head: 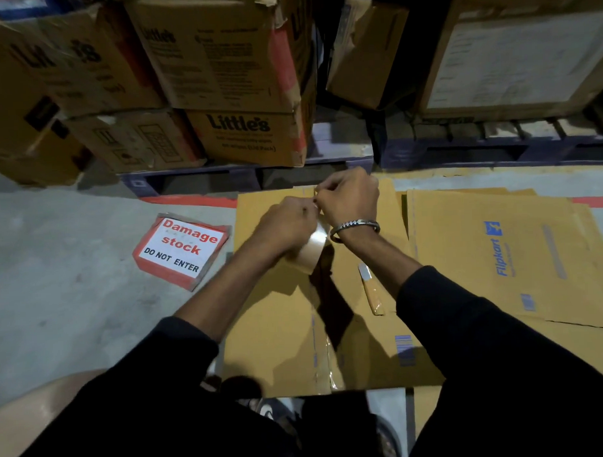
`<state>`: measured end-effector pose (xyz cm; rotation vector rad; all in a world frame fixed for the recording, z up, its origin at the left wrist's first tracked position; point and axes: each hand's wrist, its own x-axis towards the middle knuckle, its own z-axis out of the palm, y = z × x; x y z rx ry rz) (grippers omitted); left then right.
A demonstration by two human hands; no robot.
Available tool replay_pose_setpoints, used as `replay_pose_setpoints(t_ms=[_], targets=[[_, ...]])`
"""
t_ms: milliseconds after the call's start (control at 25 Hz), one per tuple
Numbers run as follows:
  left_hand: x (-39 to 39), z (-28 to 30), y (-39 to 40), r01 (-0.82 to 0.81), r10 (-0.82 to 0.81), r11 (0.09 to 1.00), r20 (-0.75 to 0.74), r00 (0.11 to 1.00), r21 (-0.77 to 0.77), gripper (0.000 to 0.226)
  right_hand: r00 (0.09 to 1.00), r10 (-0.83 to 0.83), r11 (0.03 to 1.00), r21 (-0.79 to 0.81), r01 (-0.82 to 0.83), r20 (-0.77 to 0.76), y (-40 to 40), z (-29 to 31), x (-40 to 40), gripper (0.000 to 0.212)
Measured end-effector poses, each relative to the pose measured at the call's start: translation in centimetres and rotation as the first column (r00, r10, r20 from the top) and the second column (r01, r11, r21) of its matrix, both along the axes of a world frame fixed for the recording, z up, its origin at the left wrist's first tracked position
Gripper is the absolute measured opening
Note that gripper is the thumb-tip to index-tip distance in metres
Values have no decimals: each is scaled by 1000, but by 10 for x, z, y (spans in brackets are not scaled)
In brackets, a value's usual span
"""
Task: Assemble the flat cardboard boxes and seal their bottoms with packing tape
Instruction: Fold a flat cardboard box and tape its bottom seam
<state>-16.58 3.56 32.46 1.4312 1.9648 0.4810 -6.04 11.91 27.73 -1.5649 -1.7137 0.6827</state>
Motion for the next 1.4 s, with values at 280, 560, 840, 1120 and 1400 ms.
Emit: replay_pose_setpoints(t_ms=[280, 560, 840, 1120, 1400], targets=[[-31, 4, -13, -148, 94, 979, 339, 936, 139, 18, 931, -184, 913, -407, 43, -316, 42, 4, 57, 12], [-73, 0, -14, 104, -130, 988, 255, 958, 112, 29, 651, -430, 681, -698, -221, -626, 51, 21, 74, 25], [-93, -16, 0, 119, -147, 978, 162, 976, 171, 41, 531, -561, 565, -762, -317, -636, 62, 14, 81, 20], [-119, -20, 17, 117, -117, 992, 3, 993, 49, 50, 560, -560, 543, -781, -307, -610, 70, 4, 92, 19], [-133, -22, 34, 28, -33, 999, 126, 992, 39, 55, 761, -446, 555, -813, -177, -471, 92, -21, 87, 13]])
